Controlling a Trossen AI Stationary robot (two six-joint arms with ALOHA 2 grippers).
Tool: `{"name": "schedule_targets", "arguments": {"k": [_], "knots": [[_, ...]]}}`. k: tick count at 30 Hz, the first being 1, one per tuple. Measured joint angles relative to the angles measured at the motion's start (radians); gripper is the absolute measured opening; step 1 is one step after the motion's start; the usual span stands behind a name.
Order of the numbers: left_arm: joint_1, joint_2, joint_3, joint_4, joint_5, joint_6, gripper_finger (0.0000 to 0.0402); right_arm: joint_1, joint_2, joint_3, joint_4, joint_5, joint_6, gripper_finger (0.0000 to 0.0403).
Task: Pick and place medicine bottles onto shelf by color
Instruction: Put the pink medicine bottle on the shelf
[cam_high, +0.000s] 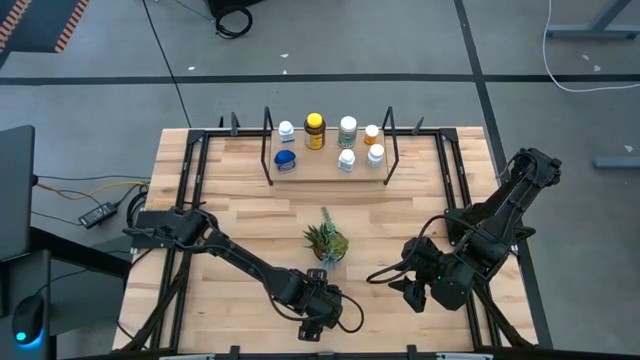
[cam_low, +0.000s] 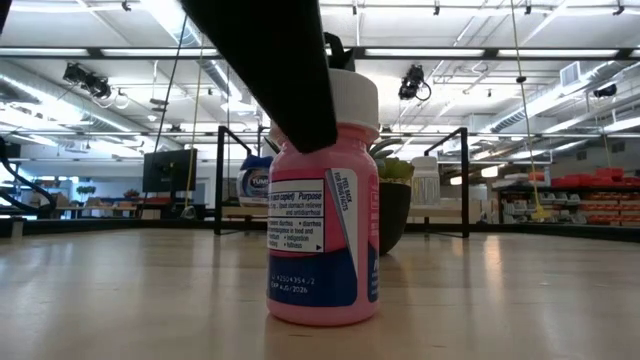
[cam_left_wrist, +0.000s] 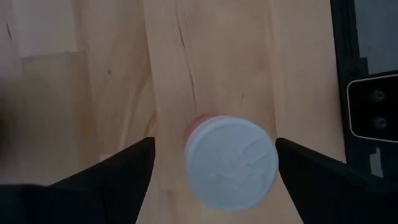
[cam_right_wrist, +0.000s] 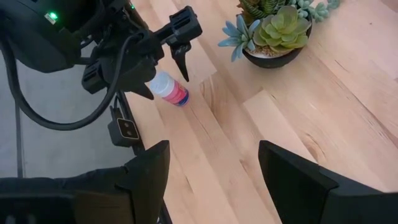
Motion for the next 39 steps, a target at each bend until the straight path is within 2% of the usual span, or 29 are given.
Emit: {"name": "schedule_targets", "arguments": {"k": [5, 21, 24, 30, 34, 39], "knots": [[0.0, 0.0, 0.0, 0.001, 0.0, -0.015, 0.0309, 0.0, 0.0, 0.0, 0.0, 0.0, 0.0, 0.0253], [0.0, -0.001, 0.0, 0.003, 0.003, -0.035, 0.0176, 0.0, 0.0, 0.0, -0.001, 0.0, 0.0, 0.0253], [0.002, -0.001, 0.0, 0.011, 0.027, -0.043, 0.0176, 0.0, 0.0, 0.0, -0.002, 0.0, 0.0, 0.0253], [0.004, -0.002, 0.05, -0.013, 0.046, -0.039, 0.0206, 0.0, 0.0, 0.0, -0.003, 0.0, -0.001, 0.0253], [0.022, -0.002, 0.146, -0.114, 0.045, 0.007, 0.019, 0.0, 0.0, 0.0, -0.003, 0.0, -0.001, 0.0253], [0.071, -0.003, 0.29, -0.305, 0.035, 0.143, 0.0174, 0.0, 0.0, 0.0, -0.003, 0.0, -0.006, 0.0253]]}}
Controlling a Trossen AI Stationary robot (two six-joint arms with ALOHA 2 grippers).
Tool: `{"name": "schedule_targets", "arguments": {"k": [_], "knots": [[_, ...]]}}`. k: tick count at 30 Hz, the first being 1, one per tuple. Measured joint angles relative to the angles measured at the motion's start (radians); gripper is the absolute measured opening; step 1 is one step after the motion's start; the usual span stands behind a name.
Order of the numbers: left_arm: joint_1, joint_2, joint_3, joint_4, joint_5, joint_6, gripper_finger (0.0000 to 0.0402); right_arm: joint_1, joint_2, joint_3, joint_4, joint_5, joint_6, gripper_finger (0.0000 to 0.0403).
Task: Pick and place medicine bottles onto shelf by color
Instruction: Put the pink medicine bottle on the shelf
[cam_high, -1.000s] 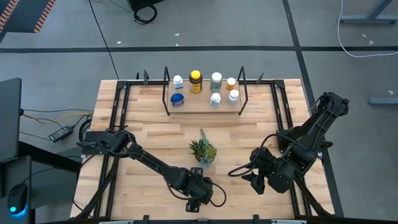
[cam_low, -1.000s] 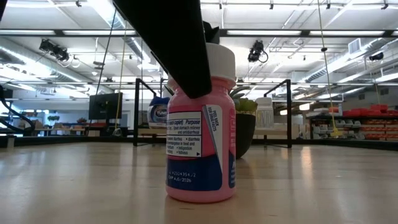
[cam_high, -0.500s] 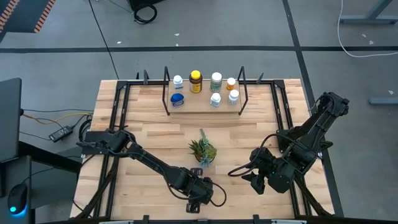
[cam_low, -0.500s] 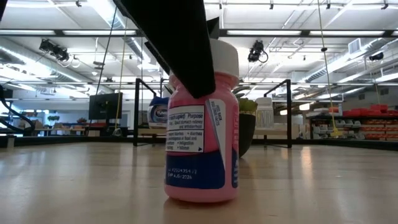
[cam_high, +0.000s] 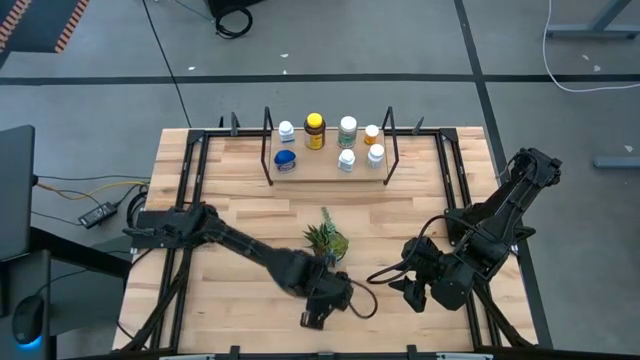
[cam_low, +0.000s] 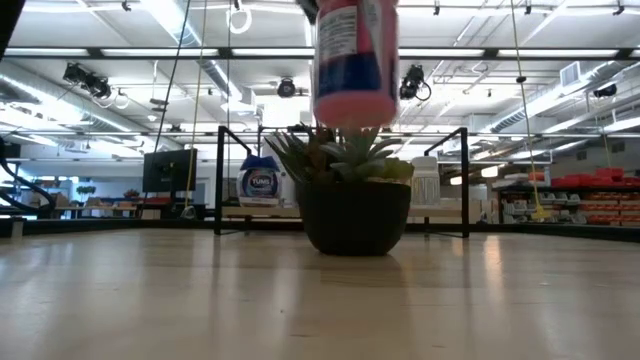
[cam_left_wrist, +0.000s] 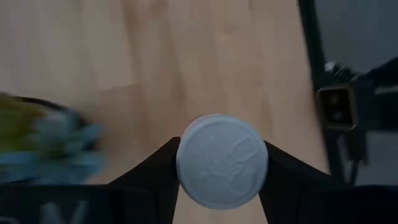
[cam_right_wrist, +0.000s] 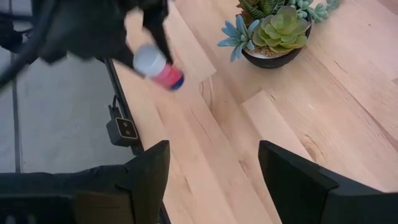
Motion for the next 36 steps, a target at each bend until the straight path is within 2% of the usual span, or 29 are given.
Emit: {"name": "schedule_targets", "arguments": {"k": [6, 10, 15, 19, 24, 32, 36], "knots": [[0.113, 0.0, 0.144, -0.203, -0.002, 0.163, 0.0204, 0.0, 0.0, 0.0, 0.0, 0.0, -0.01, 0.0253], [0.21, -0.012, 0.228, -0.301, -0.021, 0.249, 0.0198, 0.0, 0.0, 0.0, 0.0, 0.0, -0.009, 0.0253], [0.351, -0.064, 0.238, -0.305, -0.02, 0.318, 0.0174, 0.0, 0.0, 0.0, 0.0, 0.0, -0.009, 0.0253], [0.462, -0.068, 0.238, -0.322, -0.022, 0.364, 0.0188, 0.0, 0.0, 0.0, -0.001, 0.0, -0.009, 0.0253], [0.565, -0.069, 0.175, -0.316, -0.015, 0.435, 0.0208, 0.0, 0.0, 0.0, -0.004, 0.0, -0.009, 0.0253], [0.678, -0.065, 0.023, -0.204, 0.035, 0.495, 0.0177, 0.0, 0.0, 0.0, -0.041, 0.006, -0.009, 0.0253], [0.727, -0.065, -0.015, -0.151, 0.04, 0.505, 0.0187, 0.0, 0.0, 0.0, -0.056, 0.008, -0.009, 0.0253]]}}
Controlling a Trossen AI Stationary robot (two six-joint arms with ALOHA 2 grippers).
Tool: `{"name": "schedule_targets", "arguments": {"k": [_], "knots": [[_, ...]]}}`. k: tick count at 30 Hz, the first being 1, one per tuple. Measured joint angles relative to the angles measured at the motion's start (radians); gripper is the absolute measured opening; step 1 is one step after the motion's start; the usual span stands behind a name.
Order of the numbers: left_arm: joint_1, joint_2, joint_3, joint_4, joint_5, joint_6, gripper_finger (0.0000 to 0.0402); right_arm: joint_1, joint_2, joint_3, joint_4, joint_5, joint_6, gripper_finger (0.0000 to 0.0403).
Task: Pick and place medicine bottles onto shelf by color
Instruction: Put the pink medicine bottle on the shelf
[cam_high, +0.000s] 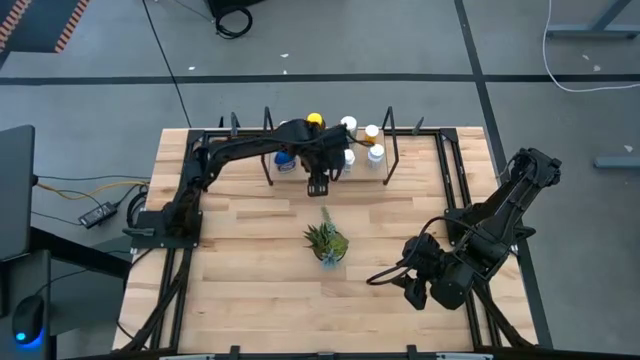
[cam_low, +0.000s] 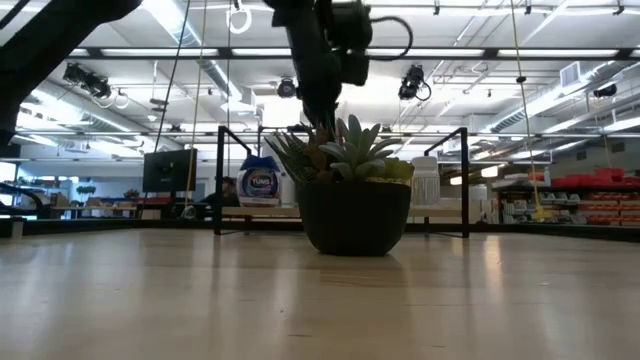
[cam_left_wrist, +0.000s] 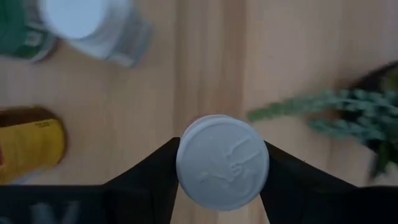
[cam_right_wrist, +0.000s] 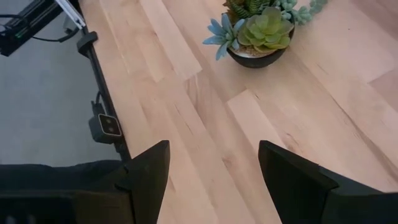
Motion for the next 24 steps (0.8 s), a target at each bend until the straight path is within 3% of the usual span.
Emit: {"name": "schedule_targets", "arguments": {"k": [6, 15, 24], "knots": [[0.07, 0.001, -0.07, 0.062, -0.004, -0.001, 0.0208, 0.0, 0.0, 0.0, -0.014, 0.0, 0.0, 0.0253], [0.106, 0.0, -0.14, 0.14, 0.011, -0.004, 0.0183, 0.0, 0.0, 0.0, -0.016, 0.018, 0.014, 0.0253], [0.117, 0.0, -0.18, 0.193, 0.013, -0.004, 0.0208, 0.0, 0.0, 0.0, -0.022, 0.019, 0.043, 0.0253]]}}
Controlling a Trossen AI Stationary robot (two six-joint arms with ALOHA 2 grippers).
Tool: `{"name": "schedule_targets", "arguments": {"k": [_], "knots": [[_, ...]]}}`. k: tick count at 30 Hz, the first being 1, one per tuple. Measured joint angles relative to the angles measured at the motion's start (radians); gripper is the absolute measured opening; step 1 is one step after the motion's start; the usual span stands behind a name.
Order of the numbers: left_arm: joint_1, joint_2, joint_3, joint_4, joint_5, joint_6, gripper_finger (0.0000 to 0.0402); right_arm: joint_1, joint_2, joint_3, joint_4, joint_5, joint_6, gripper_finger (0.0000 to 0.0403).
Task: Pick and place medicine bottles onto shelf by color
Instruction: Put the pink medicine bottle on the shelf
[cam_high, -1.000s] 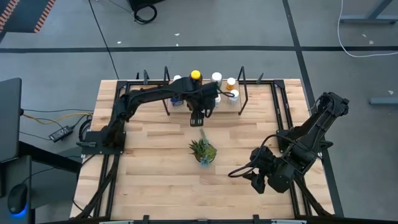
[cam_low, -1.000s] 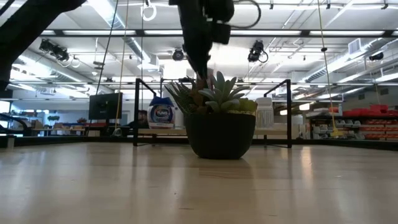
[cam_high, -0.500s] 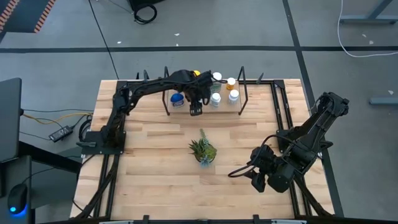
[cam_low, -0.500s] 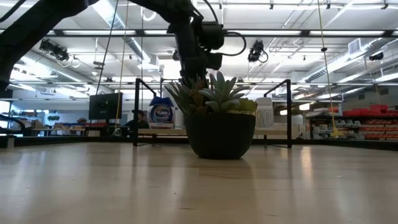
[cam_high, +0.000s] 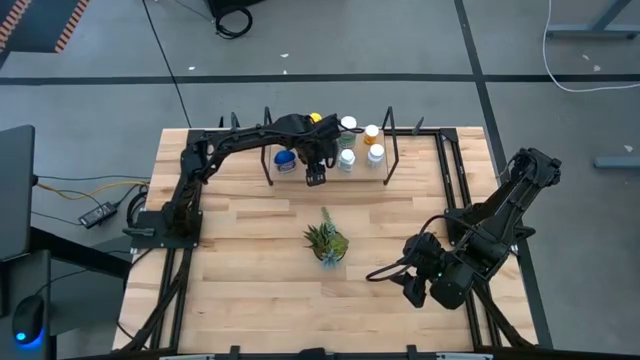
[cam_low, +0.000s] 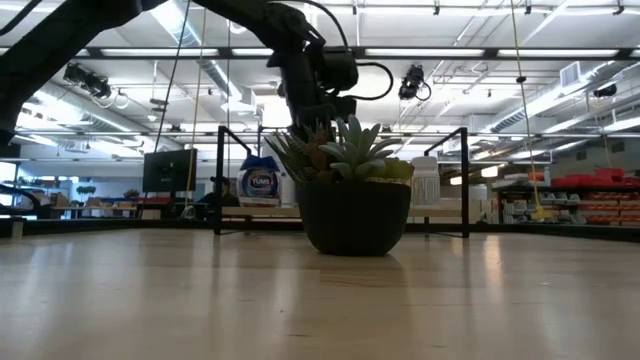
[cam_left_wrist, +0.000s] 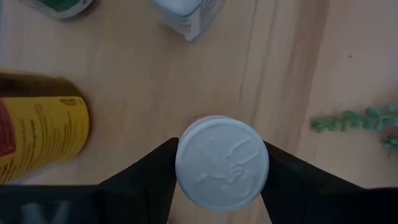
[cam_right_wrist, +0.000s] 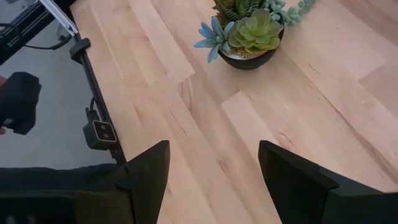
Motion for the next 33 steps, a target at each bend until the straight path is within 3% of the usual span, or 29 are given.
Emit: {"name": "schedule_targets", "arguments": {"k": [10, 18, 28, 33], "knots": [[0.018, 0.0, -0.014, 0.032, -0.001, -0.006, 0.0188, 0.0, 0.0, 0.0, 0.001, 0.0, 0.033, 0.0253], [0.026, 0.0, -0.014, 0.05, -0.012, -0.01, 0.0208, 0.0, 0.0, 0.0, 0.001, 0.0, 0.04, 0.0253], [0.034, 0.0, -0.014, 0.055, -0.021, -0.016, 0.0198, 0.0, 0.0, 0.0, 0.001, 0.0, 0.04, 0.0253], [0.033, 0.0, -0.014, 0.055, -0.019, -0.031, 0.0224, 0.0, 0.0, 0.0, 0.001, 0.0, 0.04, 0.0253]]}}
